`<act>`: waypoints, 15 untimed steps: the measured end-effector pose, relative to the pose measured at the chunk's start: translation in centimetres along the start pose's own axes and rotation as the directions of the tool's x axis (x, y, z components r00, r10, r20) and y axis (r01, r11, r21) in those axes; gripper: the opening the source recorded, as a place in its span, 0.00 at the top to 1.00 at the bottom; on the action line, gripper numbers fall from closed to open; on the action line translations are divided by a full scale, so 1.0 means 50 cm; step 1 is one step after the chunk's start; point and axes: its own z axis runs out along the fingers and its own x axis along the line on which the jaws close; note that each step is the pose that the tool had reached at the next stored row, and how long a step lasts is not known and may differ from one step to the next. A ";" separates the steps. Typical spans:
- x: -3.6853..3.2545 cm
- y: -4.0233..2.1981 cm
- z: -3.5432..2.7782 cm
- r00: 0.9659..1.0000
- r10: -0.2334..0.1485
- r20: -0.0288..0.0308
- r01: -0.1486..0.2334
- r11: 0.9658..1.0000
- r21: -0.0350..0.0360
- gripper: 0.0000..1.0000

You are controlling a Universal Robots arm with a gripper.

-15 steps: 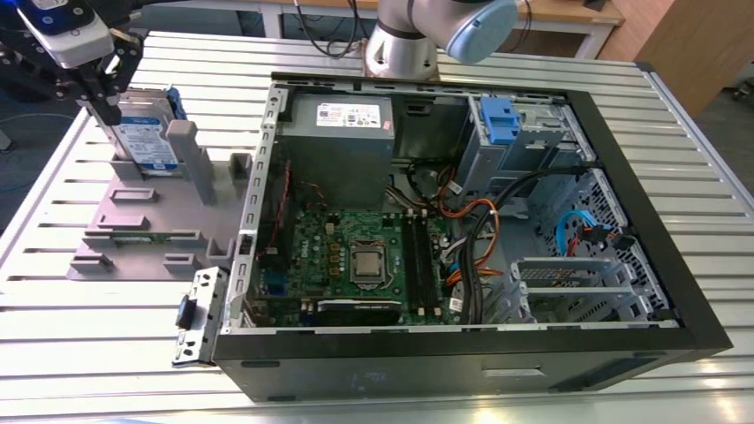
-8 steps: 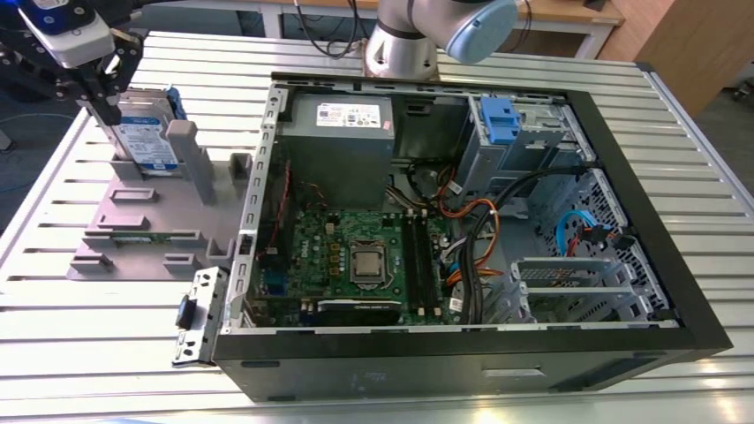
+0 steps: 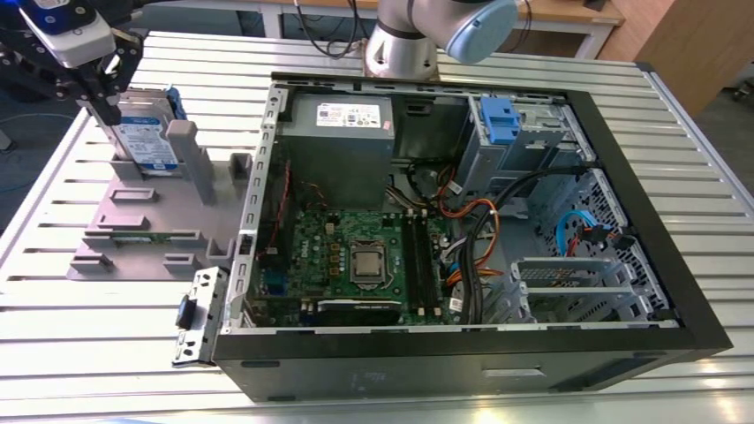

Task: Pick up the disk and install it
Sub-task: 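Pick up the disk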

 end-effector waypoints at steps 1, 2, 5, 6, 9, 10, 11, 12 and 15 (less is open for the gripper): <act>0.000 0.000 0.000 1.000 -0.001 0.000 0.001 1.000 0.000 0.89; 0.000 0.000 0.000 1.000 -0.002 0.000 0.002 1.000 0.000 0.89; 0.000 0.000 0.000 1.000 -0.005 0.000 0.005 1.000 0.000 0.89; 0.000 0.000 0.000 1.000 -0.006 0.000 0.006 1.000 0.000 0.89; 0.000 0.000 0.000 1.000 -0.009 0.000 0.009 1.000 0.000 0.89; 0.000 0.000 0.000 1.000 -0.010 0.000 0.010 1.000 0.000 0.89; 0.000 0.000 0.000 1.000 -0.011 0.000 0.011 1.000 0.000 0.89; 0.000 0.000 0.000 1.000 -0.012 0.000 0.012 1.000 0.000 0.89; 0.000 0.000 0.000 1.000 -0.015 -0.001 0.015 1.000 0.000 0.89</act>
